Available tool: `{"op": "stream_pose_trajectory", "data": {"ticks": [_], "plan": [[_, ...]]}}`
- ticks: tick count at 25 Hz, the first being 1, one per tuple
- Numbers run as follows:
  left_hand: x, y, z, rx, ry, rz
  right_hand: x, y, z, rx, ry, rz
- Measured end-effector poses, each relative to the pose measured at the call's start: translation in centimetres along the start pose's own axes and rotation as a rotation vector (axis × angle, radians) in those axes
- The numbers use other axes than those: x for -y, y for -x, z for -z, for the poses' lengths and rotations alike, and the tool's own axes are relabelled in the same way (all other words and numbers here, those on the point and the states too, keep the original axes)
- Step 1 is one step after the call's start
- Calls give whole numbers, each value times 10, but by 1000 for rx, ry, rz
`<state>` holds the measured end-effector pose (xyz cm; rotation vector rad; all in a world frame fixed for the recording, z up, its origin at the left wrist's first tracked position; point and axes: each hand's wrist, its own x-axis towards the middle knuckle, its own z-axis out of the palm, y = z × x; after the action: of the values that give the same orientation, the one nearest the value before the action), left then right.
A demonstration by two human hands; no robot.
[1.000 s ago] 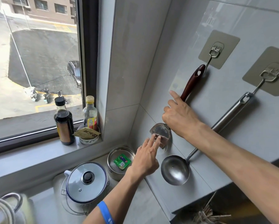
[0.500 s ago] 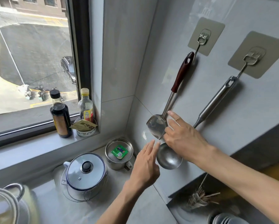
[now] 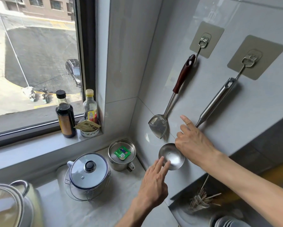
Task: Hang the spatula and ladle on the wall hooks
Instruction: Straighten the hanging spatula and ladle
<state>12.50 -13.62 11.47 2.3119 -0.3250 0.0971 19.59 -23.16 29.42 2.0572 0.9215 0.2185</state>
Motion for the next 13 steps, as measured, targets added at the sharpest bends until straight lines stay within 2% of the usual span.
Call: {"op": "stream_pose_trajectory", "data": {"ticks": [5,7,9,11,13], "plan": [[2,2,-2,-29,22,-11,0,1,-1,24,-40,1],[3,1,0,-122,50,6,-1,0,2,-68,-30,-15],[5,-11,9,-223,61,57,-7,-9,6,-249,-10,-74],[4,-30,25,-220,49,103,-15,-25,11,-289,-41,-113],[0,-51,40,-176,18,97,-21,-38,16,-257,-30,-123]]}}
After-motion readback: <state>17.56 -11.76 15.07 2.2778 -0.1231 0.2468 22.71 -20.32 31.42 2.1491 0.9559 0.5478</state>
